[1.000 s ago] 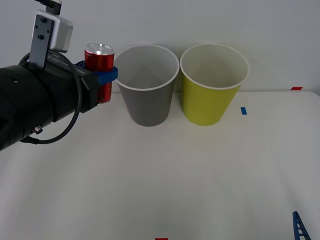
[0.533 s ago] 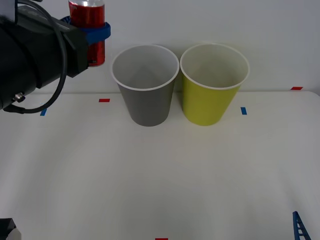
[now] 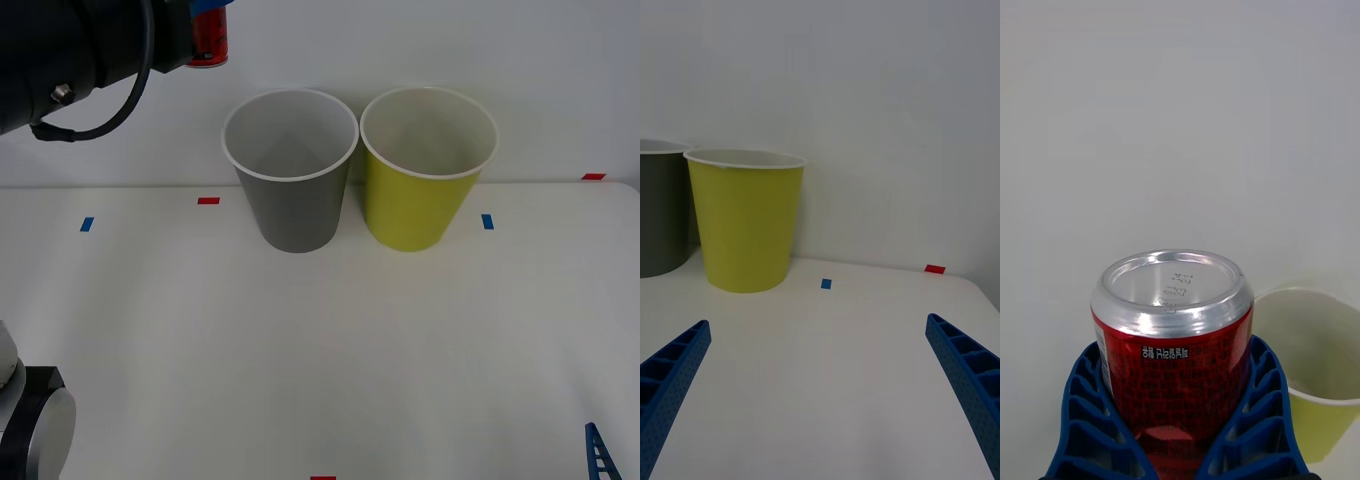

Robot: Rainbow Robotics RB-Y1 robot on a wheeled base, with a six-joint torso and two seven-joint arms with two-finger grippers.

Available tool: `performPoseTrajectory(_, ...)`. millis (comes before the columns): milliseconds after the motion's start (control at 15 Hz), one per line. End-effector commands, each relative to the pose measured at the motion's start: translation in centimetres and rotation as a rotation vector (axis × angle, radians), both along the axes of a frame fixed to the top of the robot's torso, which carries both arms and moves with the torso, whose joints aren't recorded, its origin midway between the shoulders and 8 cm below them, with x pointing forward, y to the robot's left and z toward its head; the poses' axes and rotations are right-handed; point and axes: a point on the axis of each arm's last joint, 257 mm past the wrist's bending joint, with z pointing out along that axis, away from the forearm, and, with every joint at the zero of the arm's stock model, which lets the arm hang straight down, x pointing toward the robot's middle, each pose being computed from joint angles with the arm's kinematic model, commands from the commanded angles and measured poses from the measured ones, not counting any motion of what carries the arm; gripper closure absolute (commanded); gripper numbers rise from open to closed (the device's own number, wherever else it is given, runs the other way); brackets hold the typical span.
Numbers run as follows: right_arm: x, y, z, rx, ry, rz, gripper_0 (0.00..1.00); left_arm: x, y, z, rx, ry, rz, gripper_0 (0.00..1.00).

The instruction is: Put cans in the gray bin and PET bottles in the light green bin.

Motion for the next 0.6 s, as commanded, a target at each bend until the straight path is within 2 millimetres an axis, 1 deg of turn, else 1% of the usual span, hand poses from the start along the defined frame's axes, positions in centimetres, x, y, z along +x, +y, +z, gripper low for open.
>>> performPoseTrajectory(67,0.0,0.0,0.0,0.0,0.0,0.0,0.0,1.5,-1.1,0.1,0.008,-0.018,0.04,1.0)
performPoseTrajectory(267,0.0,0.0,0.0,0.0,0.0,0.0,0.0,2.5,-1.8,0.3,-0.017,-0.025,0.043,1.0)
performPoseTrajectory(533,0.0,0.0,0.0,0.0,0.0,0.0,0.0,5.6,-2.4,-0.4,-0.088,-0.01,0.033,1.0)
performPoseTrajectory(600,0.0,0.0,0.0,0.0,0.0,0.0,0.0,6.0,-2.5,-0.5,-0.097,-0.007,0.031,1.0)
